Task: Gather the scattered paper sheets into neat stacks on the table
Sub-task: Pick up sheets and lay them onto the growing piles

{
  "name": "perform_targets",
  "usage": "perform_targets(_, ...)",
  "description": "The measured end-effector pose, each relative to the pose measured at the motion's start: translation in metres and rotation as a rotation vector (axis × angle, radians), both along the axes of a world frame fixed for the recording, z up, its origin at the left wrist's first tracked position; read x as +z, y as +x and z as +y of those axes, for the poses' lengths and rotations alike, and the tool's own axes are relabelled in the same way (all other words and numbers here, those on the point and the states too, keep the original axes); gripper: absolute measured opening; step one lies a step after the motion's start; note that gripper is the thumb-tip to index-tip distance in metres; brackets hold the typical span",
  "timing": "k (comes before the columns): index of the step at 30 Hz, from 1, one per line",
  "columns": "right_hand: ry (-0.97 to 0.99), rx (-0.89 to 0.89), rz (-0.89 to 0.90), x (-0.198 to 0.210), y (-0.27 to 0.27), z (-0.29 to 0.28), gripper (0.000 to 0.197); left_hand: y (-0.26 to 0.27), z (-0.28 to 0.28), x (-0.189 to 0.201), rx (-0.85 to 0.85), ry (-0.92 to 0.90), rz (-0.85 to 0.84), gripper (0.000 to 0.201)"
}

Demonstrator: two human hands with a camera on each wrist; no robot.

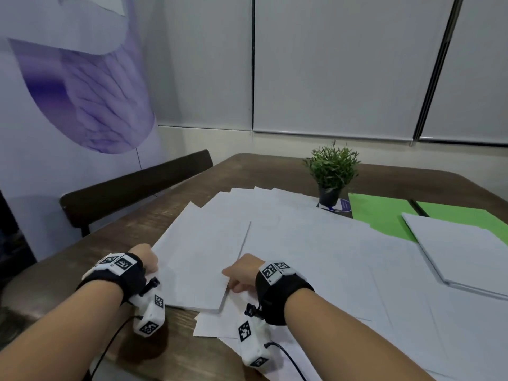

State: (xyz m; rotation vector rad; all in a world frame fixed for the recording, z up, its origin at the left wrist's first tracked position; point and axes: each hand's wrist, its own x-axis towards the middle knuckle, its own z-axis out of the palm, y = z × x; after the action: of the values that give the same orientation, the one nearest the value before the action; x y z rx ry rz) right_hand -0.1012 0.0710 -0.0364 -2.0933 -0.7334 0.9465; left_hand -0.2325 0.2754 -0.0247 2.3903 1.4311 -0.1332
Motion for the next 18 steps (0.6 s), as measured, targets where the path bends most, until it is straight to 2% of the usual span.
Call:
perform_targets(2, 0.003, 0.005, -0.002, 0.001, 0.002, -0.006, 0.018, 0.003, 0.010, -0.003, 0.087, -0.009, -0.052, 0.038)
perform_targets(4, 0.061, -0.027, -0.014, 0.003, 0.011, -0.016, 0.018, 0.009, 0.019, -0.002, 0.230, -0.030, -0.163, 0.055)
perform_targets(6, 0.109, -0.105, -0.053, 0.005, 0.026, -0.032, 0.019, 0.020, 0.009, 0.008, 0.269, -0.037, -0.217, 0.070)
perform_targets(10, 0.143, -0.344, -0.178, 0.005, 0.066, -0.078, 0.030, 0.057, -0.036, 0.032, 0.098, -0.146, -0.405, 0.067)
perform_targets(13, 0.024, -0.448, -0.253, 0.008, 0.090, -0.129, 0.047, 0.089, -0.089, 0.035, 0.004, -0.352, -0.523, 0.047)
perform_targets(14, -0.037, -0.475, -0.270, 0.009, 0.097, -0.147, 0.055, 0.099, -0.105, 0.032, -0.024, -0.407, -0.528, 0.043)
perform_targets(16, -0.179, -0.501, -0.273, 0.010, 0.108, -0.181, 0.072, 0.115, -0.137, 0.024, -0.087, -0.467, -0.482, 0.048)
perform_targets(18, -0.270, -0.501, -0.251, 0.011, 0.114, -0.211, 0.078, 0.128, -0.165, 0.014, -0.138, -0.478, -0.410, 0.048)
